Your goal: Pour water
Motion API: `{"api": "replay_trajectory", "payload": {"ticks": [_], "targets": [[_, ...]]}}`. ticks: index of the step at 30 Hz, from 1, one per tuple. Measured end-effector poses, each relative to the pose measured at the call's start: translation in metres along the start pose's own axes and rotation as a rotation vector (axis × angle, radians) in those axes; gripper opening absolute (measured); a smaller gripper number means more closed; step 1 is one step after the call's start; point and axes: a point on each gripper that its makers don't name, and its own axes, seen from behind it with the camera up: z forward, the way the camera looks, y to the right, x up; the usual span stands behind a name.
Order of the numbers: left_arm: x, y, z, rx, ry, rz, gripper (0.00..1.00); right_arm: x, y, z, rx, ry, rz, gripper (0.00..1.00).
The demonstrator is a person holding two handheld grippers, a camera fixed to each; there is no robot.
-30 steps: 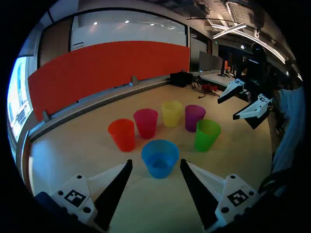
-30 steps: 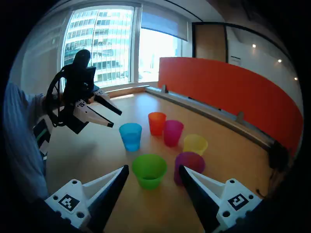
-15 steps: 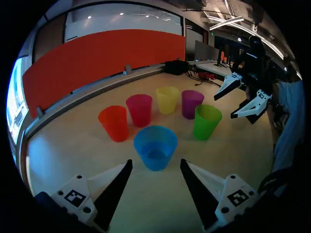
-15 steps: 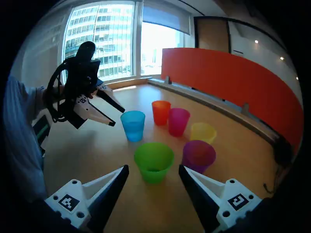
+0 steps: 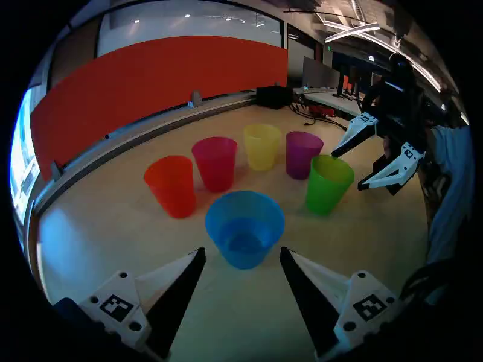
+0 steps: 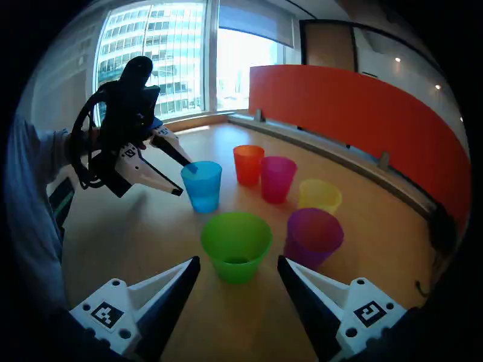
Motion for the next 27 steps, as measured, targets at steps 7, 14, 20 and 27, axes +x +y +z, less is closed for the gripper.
{"api": "replay_trajectory", "payload": {"ticks": [7,14,20,27], "targets": [[0.006,-0.001,0.01,-0.01,0.003,0.003,0.91,-0.001,0.001,0.011,0.004,-0.005,0.003,1.0],[0.01,-0.001,0.019,-0.021,0.005,0.003,0.91,0.001,0.0,0.018,0.008,-0.004,0.005,1.0],[0.011,0.0,0.024,-0.029,0.008,-0.003,0.91,0.003,-0.001,0.024,0.014,-0.001,0.008,1.0],[0.014,0.0,0.025,-0.031,0.011,0.005,0.91,0.006,-0.002,0.029,0.019,0.002,0.007,1.0]]}}
